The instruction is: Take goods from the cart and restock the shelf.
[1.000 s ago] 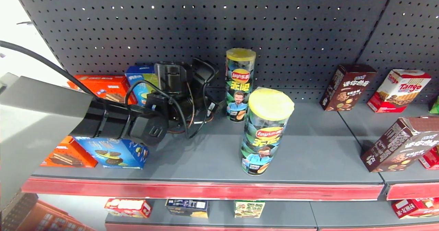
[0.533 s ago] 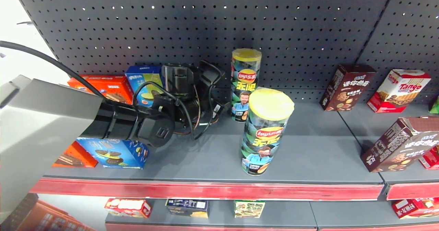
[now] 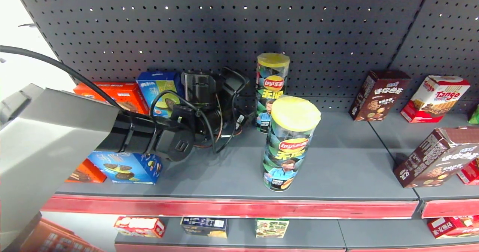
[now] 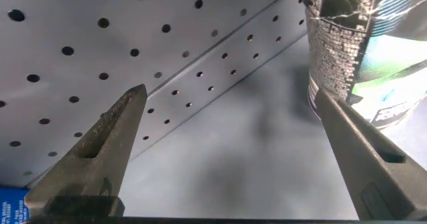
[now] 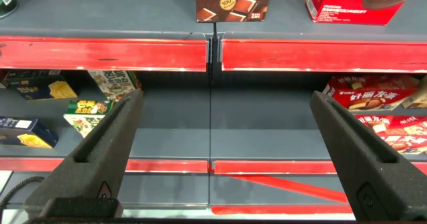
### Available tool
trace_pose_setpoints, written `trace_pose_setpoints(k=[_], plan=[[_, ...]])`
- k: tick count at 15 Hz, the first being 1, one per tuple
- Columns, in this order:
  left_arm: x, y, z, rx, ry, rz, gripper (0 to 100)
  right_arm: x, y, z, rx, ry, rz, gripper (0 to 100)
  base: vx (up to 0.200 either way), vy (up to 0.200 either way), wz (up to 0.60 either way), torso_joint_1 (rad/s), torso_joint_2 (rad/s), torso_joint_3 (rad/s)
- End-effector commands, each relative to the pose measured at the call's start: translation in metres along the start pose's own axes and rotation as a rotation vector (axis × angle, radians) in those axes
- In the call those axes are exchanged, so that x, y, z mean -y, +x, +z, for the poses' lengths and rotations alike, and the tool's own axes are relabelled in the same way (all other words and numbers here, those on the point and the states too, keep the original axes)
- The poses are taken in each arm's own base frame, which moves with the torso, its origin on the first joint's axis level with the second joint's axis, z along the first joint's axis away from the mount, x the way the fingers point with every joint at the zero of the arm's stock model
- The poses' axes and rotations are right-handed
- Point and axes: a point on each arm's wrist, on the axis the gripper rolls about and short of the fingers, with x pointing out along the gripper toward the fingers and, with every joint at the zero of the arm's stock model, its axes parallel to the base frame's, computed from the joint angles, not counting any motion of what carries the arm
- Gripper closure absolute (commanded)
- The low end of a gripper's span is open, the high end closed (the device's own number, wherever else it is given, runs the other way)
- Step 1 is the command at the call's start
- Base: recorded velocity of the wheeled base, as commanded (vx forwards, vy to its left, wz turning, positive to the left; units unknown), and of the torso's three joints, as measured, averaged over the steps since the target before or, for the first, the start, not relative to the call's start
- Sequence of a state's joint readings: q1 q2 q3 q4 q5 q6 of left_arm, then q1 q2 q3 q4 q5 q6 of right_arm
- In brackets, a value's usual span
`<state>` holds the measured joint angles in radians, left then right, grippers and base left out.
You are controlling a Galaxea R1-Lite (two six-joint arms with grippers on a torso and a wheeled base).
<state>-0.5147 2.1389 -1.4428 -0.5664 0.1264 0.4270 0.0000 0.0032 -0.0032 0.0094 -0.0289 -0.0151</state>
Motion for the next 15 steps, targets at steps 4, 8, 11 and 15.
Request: trace_pose_setpoints(k=[4,8,11,15], plan=[[-0.029,-0.029,0.037,0.102,-0.051,0.083,0,0.0,0.0,0.0,-0.001,0.0,0.0,0,0.0,0.0,0.0,0.0,0.0,0.0],[-0.052,-0.096,0.063,0.161,-0.067,0.125,0,0.0,0.0,0.0,-0.001,0.0,0.0,0,0.0,0.0,0.0,0.0,0.0,0.0],[-0.05,-0.167,0.055,0.183,-0.105,0.125,0,0.0,0.0,0.0,-0.001,0.0,0.0,0,0.0,0.0,0.0,0.0,0.0,0.0],[-0.043,-0.216,0.028,0.195,-0.132,0.132,0,0.0,0.0,0.0,-0.001,0.0,0.001,0,0.0,0.0,0.0,0.0,0.0,0.0]])
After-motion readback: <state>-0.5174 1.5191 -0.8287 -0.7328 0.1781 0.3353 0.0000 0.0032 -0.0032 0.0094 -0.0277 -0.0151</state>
